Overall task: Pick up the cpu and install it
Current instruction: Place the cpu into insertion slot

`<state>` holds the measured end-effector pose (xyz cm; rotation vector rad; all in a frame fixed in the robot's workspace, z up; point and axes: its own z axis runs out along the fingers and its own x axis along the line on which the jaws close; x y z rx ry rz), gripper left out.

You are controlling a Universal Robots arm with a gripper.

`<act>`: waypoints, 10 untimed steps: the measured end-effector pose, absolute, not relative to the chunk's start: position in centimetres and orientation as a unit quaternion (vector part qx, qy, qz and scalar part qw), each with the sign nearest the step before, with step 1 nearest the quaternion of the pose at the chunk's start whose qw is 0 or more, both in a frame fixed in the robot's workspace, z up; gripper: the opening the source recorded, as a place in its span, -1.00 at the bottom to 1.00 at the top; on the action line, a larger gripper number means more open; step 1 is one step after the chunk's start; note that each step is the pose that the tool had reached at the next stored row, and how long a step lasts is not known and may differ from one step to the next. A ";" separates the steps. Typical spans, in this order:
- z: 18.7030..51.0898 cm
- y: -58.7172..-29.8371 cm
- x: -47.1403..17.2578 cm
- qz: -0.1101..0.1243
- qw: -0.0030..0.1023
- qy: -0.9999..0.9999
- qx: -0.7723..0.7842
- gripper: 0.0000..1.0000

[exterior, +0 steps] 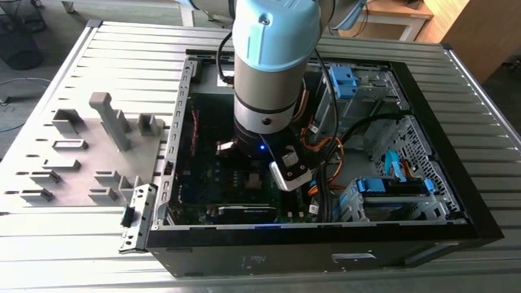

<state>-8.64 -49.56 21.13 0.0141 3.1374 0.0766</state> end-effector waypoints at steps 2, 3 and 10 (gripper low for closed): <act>21.1 -49.6 -8.6 0.024 0.002 1.000 0.004 -0.44; 21.1 -49.6 -8.6 0.024 0.002 1.000 0.004 -0.56; 21.1 -49.6 -8.6 0.024 0.002 1.000 0.004 -0.79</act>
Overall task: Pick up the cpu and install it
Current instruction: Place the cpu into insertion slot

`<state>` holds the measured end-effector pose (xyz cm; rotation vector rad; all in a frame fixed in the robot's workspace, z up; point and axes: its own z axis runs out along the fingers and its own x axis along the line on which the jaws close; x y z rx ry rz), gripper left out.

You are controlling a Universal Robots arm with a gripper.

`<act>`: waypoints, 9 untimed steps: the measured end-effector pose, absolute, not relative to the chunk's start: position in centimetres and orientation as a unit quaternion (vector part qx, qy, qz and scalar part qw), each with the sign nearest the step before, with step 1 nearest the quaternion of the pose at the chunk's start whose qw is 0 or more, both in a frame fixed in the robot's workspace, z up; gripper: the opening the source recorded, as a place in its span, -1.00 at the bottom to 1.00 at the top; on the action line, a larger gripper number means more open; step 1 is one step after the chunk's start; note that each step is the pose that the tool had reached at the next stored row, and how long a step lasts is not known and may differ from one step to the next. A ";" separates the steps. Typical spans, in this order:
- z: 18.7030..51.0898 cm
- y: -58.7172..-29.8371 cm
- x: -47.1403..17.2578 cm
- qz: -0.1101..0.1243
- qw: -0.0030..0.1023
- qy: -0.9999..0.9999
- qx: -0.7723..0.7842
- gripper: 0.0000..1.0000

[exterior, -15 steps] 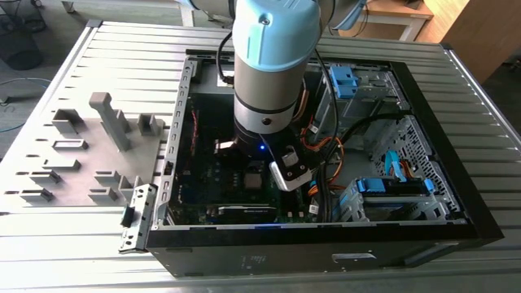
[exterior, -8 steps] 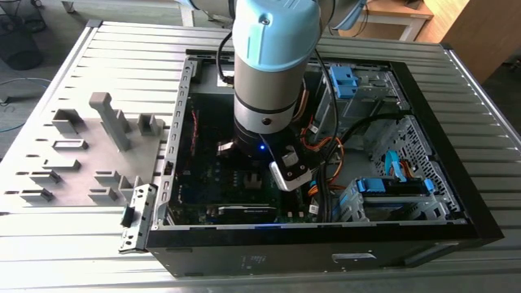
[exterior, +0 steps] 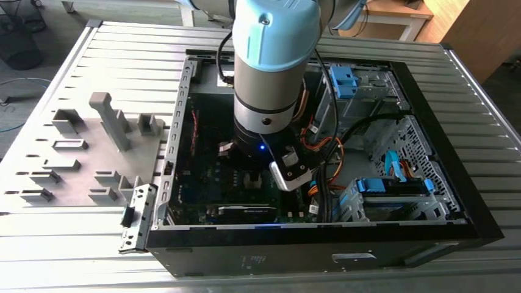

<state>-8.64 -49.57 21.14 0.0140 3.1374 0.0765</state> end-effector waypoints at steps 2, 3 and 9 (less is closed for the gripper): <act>21.1 -49.6 -8.6 0.024 0.002 1.000 0.004 -0.79; 21.1 -49.6 -8.6 0.024 0.002 1.000 0.004 -0.79; 20.7 -49.6 -8.8 0.023 0.002 1.000 0.004 -0.79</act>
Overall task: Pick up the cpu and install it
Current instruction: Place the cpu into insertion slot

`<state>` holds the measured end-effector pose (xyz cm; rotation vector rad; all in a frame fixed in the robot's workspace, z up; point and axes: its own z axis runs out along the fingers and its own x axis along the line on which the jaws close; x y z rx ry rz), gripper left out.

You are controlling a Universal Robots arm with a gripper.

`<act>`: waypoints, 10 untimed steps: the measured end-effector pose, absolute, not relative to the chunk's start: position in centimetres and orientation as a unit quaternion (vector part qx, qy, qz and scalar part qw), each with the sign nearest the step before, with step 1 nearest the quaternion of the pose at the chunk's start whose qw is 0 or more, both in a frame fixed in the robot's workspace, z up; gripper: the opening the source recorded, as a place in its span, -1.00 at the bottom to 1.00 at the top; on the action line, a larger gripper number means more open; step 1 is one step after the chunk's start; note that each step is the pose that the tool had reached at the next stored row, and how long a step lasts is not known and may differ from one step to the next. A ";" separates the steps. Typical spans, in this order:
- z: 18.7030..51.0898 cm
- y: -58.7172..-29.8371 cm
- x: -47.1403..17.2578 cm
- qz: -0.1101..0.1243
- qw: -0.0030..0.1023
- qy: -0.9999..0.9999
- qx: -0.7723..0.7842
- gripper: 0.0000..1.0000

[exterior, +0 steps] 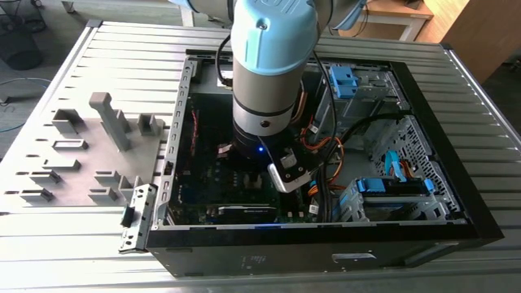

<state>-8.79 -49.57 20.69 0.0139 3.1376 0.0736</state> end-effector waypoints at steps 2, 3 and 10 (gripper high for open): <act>20.7 -49.6 -8.8 0.023 0.002 1.000 0.004 -0.79; 20.6 -49.6 -8.8 0.022 0.002 1.000 0.004 -0.79; 20.3 -49.6 -8.8 0.020 0.002 1.000 0.005 -0.79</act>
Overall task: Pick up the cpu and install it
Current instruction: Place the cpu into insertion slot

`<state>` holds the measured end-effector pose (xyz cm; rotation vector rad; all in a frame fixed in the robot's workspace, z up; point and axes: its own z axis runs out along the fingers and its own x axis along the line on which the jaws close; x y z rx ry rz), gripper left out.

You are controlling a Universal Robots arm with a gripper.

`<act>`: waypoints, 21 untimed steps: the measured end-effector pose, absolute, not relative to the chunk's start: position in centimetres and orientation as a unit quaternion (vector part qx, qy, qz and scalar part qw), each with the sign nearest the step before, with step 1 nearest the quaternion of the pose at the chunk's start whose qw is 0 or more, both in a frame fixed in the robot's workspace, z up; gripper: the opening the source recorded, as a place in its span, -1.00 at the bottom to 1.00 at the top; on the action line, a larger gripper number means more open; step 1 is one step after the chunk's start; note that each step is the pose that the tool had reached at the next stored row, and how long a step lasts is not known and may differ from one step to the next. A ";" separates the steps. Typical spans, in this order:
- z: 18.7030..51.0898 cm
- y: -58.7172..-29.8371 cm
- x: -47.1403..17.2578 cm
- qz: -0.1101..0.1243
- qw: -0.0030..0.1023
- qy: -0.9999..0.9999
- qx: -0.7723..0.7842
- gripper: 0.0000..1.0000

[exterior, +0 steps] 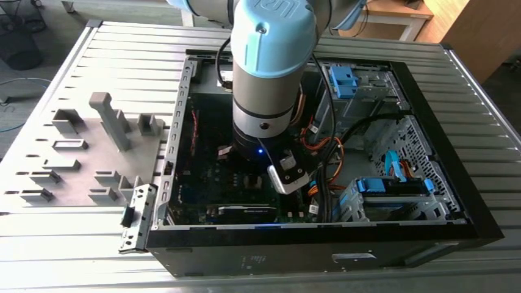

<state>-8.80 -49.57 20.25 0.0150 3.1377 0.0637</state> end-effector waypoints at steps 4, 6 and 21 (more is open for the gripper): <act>20.2 -49.6 -8.8 0.020 0.002 1.000 0.007 -0.79; 20.1 -49.6 -8.8 0.020 0.002 1.000 0.009 -0.79; 19.6 -49.6 -8.8 0.020 0.002 1.000 0.009 -0.79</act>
